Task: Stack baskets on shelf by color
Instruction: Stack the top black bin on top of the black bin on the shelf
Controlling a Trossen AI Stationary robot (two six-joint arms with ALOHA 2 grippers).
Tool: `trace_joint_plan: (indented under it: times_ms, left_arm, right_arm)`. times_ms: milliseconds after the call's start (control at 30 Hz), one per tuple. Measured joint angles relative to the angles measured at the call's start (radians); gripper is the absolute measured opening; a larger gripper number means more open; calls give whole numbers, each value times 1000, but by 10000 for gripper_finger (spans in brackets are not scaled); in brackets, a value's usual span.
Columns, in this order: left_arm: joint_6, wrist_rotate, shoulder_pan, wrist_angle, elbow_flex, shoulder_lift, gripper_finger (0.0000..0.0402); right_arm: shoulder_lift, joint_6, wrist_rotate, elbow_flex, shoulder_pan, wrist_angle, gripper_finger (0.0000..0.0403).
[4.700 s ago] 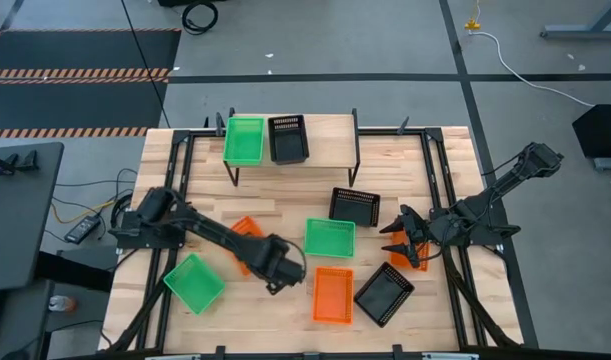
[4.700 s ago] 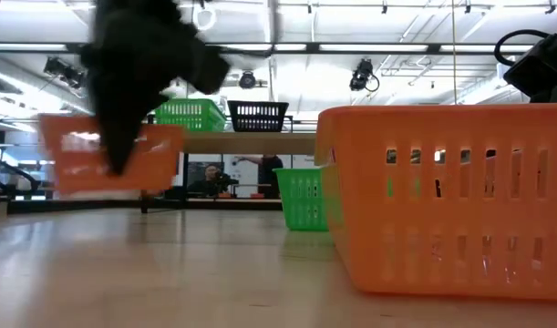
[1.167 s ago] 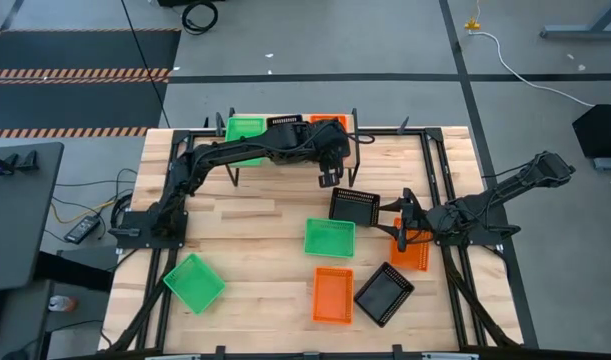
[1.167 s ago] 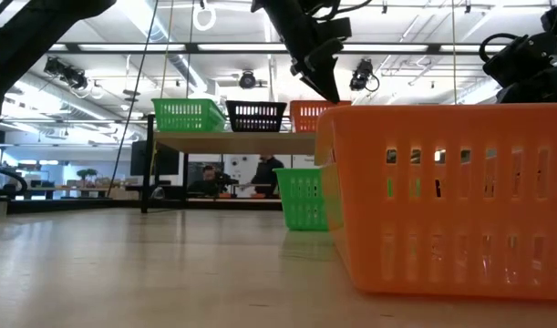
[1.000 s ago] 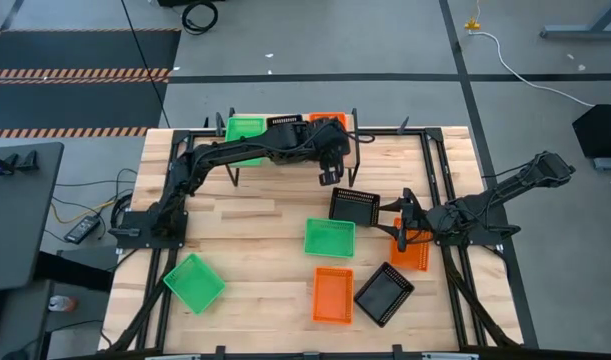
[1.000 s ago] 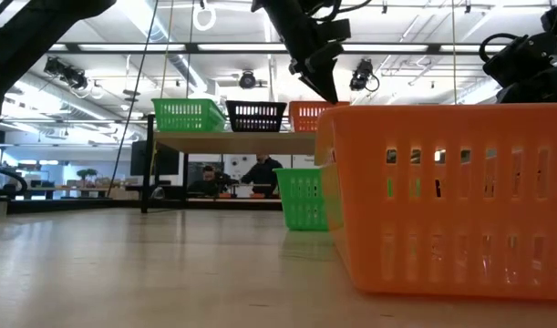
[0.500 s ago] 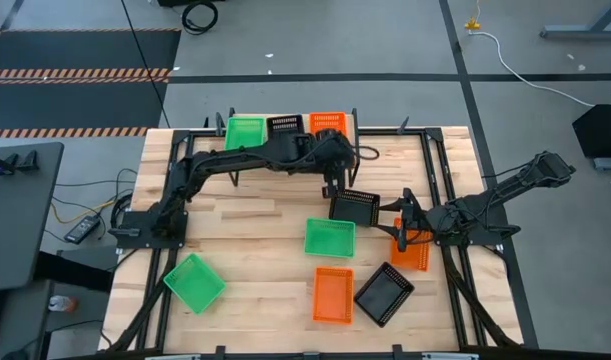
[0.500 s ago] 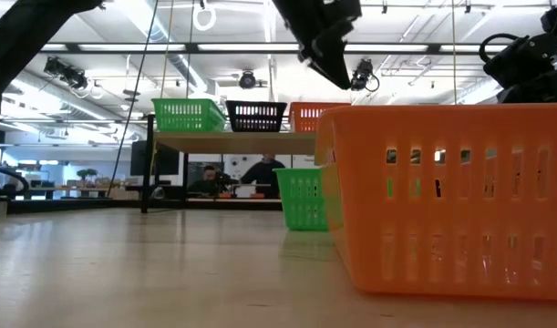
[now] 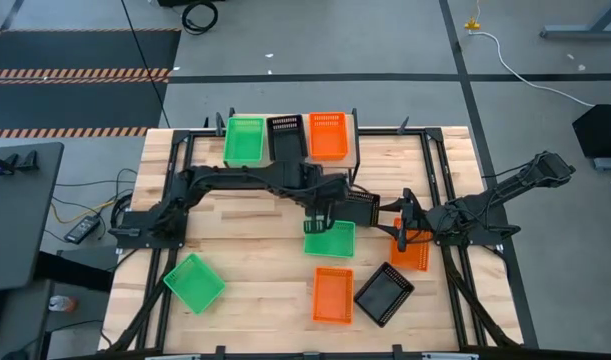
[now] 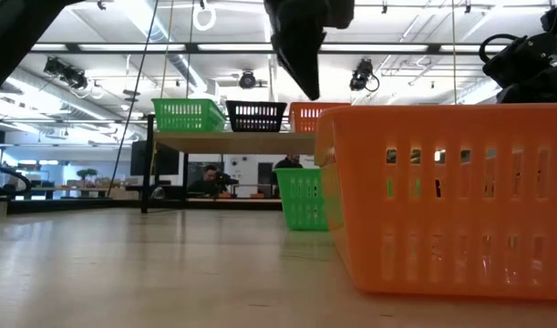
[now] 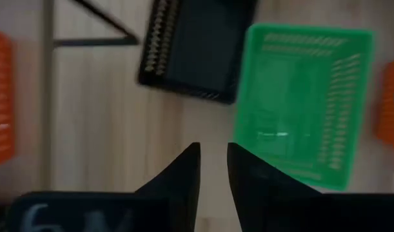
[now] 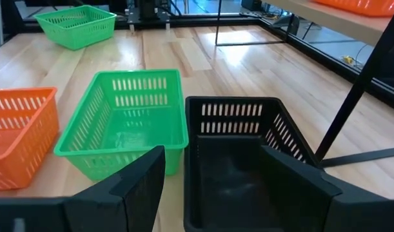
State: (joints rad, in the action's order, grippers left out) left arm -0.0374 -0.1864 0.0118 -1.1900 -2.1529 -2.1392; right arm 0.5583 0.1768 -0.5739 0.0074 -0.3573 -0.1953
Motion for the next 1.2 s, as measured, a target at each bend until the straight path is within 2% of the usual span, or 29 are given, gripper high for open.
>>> trace_joint_plan:
  times_ms: [200,267,367,600,767,867,1100,1200]
  left_arm:
    - [17,3,45,72,0,9,61]
    - [27,-32,60,78,0,9,51]
    - [31,-86,80,73,0,9,37]
    - [96,-84,111,7,0,20,14]
    - [184,-218,170,-87,16,74,13]
    - [198,-279,205,3,165,162,17]
    - [295,-280,210,551,855,537,9]
    - [355,-282,215,724,1063,706,9]
  right_arm:
    - [0,-11,-2,0,1,-18,256]
    - [0,-19,-3,0,1,-37,256]
    - [0,-47,-5,0,1,-53,256]
    - [0,12,0,0,1,-40,256]
    - [2,12,10,0,1,-17,256]
    - [5,12,12,0,1,-19,256]
    - [4,-1,43,4,2,-64,256]
    - [10,-21,48,40,16,-42,256]
